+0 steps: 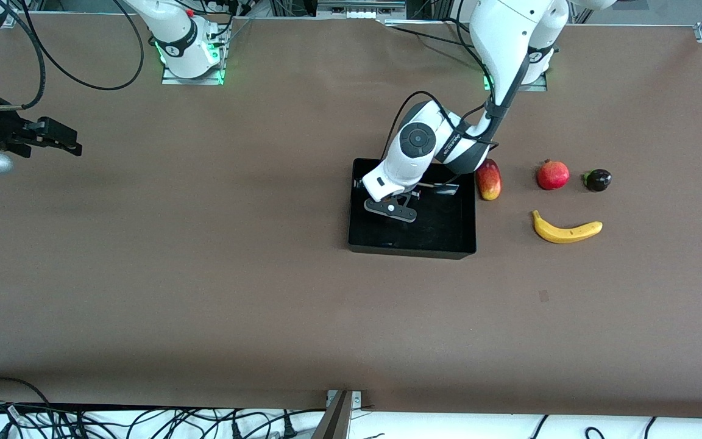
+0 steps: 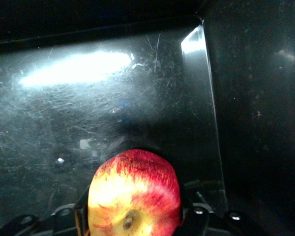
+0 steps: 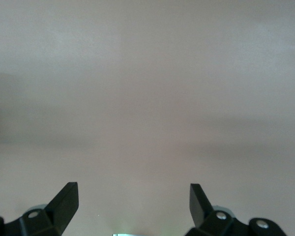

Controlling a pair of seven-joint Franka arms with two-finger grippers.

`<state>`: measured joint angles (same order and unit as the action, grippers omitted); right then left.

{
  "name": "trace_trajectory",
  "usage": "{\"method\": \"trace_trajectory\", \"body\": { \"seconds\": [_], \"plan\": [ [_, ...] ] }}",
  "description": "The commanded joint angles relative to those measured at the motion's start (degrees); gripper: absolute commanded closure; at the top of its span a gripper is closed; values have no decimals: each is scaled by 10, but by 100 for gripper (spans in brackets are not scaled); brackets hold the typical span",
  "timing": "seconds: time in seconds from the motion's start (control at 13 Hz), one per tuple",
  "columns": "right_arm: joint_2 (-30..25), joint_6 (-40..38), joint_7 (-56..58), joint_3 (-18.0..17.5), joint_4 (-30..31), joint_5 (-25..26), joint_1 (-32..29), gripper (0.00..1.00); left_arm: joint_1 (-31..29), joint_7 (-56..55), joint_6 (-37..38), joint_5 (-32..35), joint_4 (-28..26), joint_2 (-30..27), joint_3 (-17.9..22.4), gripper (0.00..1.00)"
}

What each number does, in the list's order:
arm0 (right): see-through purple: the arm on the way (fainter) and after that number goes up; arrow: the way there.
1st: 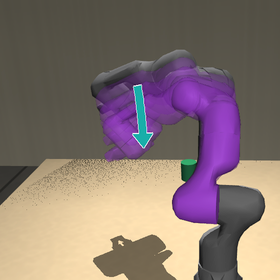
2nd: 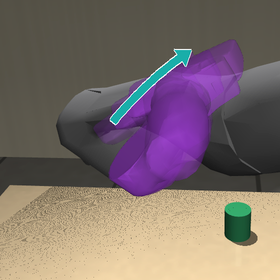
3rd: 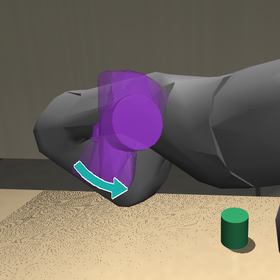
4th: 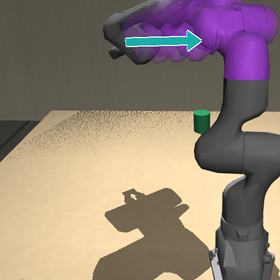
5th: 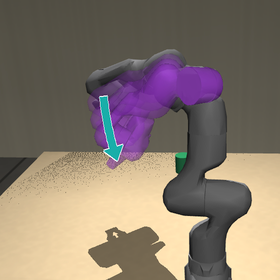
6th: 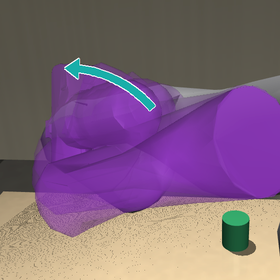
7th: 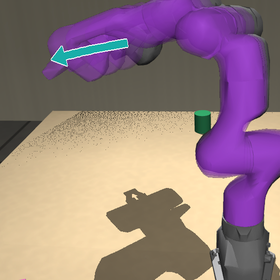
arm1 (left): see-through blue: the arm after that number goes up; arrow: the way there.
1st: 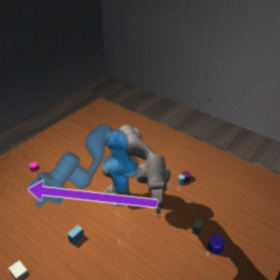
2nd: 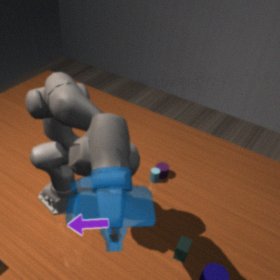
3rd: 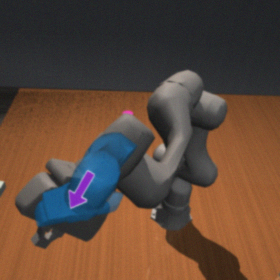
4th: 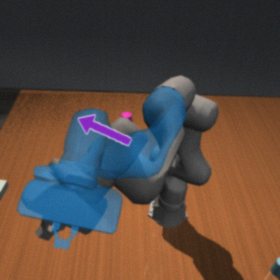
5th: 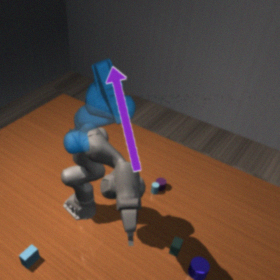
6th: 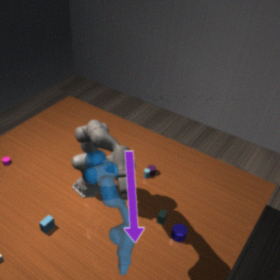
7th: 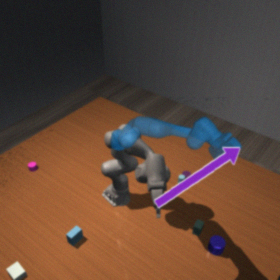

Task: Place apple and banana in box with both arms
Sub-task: 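Lower the apple into the box and open the left gripper, then move the left gripper to the yellow banana and grasp it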

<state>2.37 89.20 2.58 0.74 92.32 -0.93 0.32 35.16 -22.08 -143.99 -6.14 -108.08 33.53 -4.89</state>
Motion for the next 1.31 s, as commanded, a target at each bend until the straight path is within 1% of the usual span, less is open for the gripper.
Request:
{"method": "trace_trajectory", "body": {
  "seconds": [0.0, 0.15, 0.31, 0.46, 0.54, 0.69, 0.85, 0.92, 1.0, 1.23],
  "plan": [
    [3, -10, -5, -7, -11, 1, -8, 0, 8, 2, 5, -16, 9, -4, 8, 0],
    [3, -10, -5, -7, -10, 1, -8, 0, -1, 3, 21, -16, 5, -35, 7, 0],
    [3, -10, -5, -7, -10, 1, -8, 0, -29, 5, 97, -16, 8, -82, 7, 0],
    [3, -10, -6, -7, -11, 1, -8, 0, -74, 13, 172, -15, 7, -134, 3, 0],
    [3, -10, -3, -7, -10, 1, -8, 0, -104, 42, 204, -15, 7, -157, -4, 0],
    [4, -21, 0, -9, -10, 1, -6, 0, -161, 134, 250, -16, 7, -192, -6, 0],
    [8, -60, -4, -13, -10, 1, 10, 0, -219, 249, 284, -17, 8, -205, -6, 0],
    [8, -61, -4, -12, -10, 8, 23, 0, -255, 321, 286, -16, 4, -204, -6, 0],
    [9, -60, -4, -12, -10, 8, 22, 0, -284, 388, 282, -14, -2, -201, -5, 0],
    [9, -56, -4, -9, -10, 8, 20, 0, -360, 529, 232, 2, -26, -173, -1, 0]
  ]
}}
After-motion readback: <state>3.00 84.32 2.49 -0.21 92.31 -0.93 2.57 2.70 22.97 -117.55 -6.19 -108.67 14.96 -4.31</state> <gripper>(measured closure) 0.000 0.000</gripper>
